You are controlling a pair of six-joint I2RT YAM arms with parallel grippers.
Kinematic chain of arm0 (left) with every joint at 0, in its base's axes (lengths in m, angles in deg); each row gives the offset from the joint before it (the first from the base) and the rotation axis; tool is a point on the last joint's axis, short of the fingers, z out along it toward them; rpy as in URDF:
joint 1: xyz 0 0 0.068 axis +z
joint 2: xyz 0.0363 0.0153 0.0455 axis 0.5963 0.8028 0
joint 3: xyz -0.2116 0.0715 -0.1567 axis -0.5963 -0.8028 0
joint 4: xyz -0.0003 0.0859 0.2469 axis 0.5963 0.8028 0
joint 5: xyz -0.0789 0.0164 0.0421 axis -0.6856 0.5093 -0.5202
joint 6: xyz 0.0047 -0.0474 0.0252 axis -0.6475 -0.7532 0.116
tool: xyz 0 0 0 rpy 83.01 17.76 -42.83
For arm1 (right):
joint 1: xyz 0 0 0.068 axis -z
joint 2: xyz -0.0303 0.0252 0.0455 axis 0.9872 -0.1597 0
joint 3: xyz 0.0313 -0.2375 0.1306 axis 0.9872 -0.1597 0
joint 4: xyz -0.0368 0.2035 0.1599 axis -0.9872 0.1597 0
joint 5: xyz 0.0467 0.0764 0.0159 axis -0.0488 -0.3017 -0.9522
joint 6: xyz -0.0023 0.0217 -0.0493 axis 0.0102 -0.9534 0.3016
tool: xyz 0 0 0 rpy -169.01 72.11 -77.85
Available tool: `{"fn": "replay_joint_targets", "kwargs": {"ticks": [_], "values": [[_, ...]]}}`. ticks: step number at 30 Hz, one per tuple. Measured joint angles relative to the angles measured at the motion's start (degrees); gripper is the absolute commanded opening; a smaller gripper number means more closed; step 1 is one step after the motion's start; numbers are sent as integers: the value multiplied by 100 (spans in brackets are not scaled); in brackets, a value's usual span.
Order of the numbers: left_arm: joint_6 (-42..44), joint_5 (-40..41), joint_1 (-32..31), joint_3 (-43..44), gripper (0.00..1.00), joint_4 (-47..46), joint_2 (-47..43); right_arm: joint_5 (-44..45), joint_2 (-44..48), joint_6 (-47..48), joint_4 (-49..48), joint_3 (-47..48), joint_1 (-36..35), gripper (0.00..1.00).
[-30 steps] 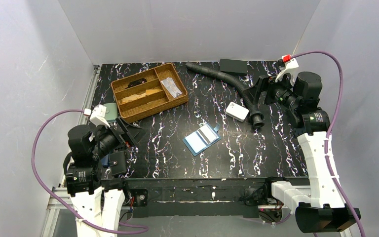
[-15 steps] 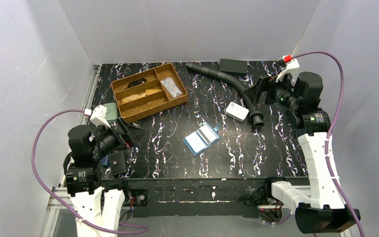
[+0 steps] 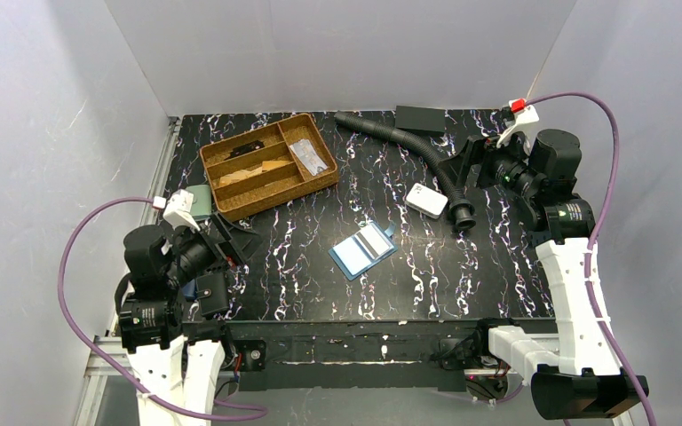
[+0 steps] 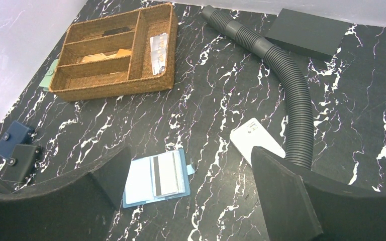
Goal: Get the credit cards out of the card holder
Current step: Reset both arms
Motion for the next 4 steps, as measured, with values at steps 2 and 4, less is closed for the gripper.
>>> {"fn": "replay_joint_targets", "kwargs": {"ticks": [2, 4], "values": [[0, 2, 0, -26, 98, 13, -13, -4, 0, 31, 0, 0, 0, 98], [2, 2, 0, -35, 98, 46, -26, -31, 0, 85, 0, 0, 0, 98]]}}
